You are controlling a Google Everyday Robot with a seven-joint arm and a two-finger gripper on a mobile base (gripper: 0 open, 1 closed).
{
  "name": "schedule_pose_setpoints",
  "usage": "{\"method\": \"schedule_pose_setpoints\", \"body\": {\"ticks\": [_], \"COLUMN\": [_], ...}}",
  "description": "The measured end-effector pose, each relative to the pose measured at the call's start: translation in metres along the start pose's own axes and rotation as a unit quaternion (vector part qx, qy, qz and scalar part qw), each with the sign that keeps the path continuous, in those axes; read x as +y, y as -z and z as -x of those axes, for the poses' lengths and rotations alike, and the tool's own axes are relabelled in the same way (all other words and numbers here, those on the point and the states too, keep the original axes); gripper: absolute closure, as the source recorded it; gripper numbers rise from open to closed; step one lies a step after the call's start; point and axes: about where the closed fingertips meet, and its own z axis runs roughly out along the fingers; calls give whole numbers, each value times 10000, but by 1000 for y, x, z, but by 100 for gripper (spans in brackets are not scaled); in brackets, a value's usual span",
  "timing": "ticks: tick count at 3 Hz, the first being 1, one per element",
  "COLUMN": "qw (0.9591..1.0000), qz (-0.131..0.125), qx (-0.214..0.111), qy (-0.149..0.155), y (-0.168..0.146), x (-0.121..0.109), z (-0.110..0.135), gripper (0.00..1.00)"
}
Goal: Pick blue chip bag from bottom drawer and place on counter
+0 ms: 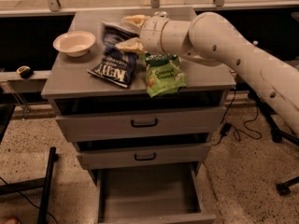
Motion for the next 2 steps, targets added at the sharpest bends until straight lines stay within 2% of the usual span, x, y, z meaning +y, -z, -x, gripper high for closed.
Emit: {"method": "schedule_pose_setpoints", "body": {"ticks": [1, 2], "qw": [9997, 9989], "qz": [72, 10], "qx": [233, 460], "qy": [69, 54], "y": [6, 29], "x": [-4, -14], "z": [6, 16], "gripper": [0, 0]}}
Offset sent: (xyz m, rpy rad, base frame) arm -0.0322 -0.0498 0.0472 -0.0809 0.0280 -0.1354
